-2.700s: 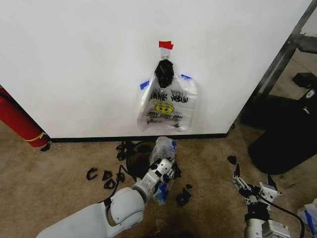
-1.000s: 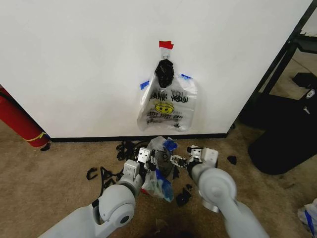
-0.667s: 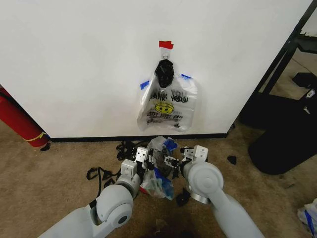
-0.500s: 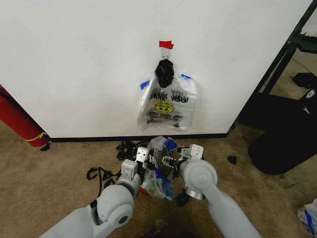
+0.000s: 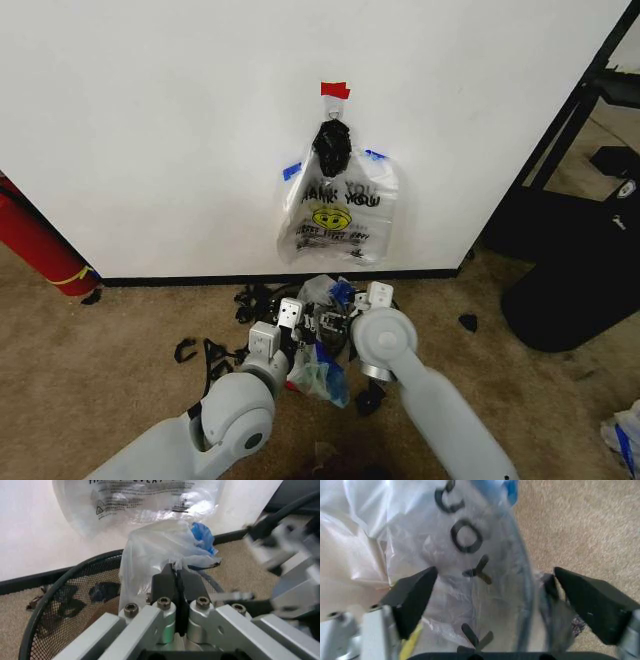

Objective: Pick up the garbage bag from the wall and place it over the trash bin.

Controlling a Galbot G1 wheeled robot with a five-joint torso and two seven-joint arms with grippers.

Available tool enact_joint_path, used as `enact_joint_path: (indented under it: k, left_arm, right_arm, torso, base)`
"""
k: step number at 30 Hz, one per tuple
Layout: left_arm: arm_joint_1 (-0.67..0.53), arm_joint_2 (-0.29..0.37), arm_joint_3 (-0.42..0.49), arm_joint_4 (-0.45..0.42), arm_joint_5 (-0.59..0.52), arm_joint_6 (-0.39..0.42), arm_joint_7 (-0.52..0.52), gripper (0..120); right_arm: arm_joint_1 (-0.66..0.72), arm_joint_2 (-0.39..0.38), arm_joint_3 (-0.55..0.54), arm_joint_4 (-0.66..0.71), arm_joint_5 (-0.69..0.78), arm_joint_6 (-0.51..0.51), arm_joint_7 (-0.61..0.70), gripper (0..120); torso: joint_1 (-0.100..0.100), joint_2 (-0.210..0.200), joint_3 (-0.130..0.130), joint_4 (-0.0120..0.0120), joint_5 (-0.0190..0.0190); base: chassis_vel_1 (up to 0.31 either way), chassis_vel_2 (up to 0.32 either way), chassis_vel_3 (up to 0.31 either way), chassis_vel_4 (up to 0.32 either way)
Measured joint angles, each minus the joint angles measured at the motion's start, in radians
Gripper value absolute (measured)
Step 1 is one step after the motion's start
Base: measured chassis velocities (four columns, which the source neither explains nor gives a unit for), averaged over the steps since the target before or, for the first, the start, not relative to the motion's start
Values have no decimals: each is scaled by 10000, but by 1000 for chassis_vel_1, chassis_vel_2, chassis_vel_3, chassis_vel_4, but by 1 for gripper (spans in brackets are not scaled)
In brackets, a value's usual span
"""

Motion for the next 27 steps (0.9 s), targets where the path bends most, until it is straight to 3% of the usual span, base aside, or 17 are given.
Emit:
enact_joint_path:
  k: [8, 20, 24, 26, 27]
  left_arm:
    - [69, 17, -58, -13, 27, -5, 1, 0]
    - [63, -92, 129, 134, 180, -44, 14, 0]
    - [64, -93, 143, 156, 209, -56, 17, 0]
    - [62, -92, 126, 183, 225, -96, 18, 0]
    - [58, -91, 102, 190, 228, -107, 18, 0]
  right_arm:
    - [-74, -52, -105, -122, -70, -1, -5, 70]
    - [-134, -18, 42, -238, 14, -1, 41, 22]
    - [-176, 10, 88, -277, -75, -1, 13, 14]
    - [-260, 57, 168, -298, -204, 4, -91, 0]
    - [-293, 61, 189, -298, -235, 13, -141, 0]
  torso:
    - [0, 0, -1, -1, -1]
    - [0, 1, -1, -1, 0]
    - [0, 1, -1, 0, 0]
    - [0, 1, 0, 0, 0]
    - [0, 1, -1, 0, 1]
  base:
    - [0, 0, 0, 0]
    - [0, 0, 0, 0]
    - [0, 0, 0, 0]
    - [0, 0, 0, 0]
    - [0, 0, 0, 0]
